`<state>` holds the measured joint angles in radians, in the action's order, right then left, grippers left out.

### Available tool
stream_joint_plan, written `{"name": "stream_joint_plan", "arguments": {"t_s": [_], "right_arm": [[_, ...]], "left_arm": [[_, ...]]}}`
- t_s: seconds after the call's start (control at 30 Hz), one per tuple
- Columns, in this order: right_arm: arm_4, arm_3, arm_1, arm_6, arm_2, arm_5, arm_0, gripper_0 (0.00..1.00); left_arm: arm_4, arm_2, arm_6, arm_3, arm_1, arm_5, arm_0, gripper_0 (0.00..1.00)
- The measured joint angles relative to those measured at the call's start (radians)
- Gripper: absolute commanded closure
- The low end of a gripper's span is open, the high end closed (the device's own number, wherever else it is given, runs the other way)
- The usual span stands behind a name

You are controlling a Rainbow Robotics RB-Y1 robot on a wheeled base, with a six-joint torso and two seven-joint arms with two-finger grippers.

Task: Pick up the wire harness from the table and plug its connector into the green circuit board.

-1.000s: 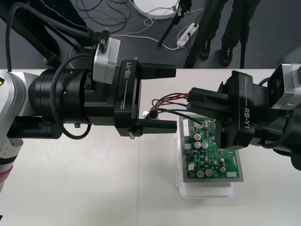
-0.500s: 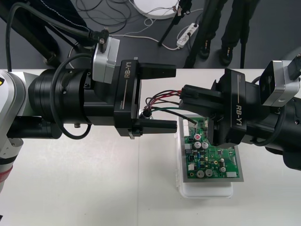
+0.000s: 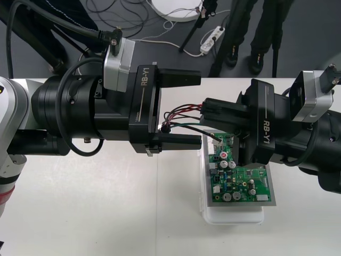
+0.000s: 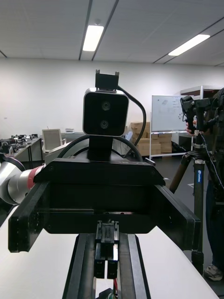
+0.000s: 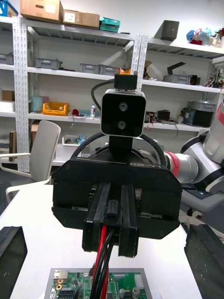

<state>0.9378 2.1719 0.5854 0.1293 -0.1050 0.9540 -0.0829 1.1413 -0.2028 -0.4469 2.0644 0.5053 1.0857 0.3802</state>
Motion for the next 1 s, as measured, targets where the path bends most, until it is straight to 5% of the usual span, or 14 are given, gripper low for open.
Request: {"name": "stream_joint_plan", "arguments": {"t_s": [1.0], "right_arm": [[-0.001,0.001,0.000,0.000,-0.018,-0.018,-0.006,1.00]], "left_arm": [[-0.009,-0.005,0.000,0.000,0.001,0.000,0.000,0.00]]}}
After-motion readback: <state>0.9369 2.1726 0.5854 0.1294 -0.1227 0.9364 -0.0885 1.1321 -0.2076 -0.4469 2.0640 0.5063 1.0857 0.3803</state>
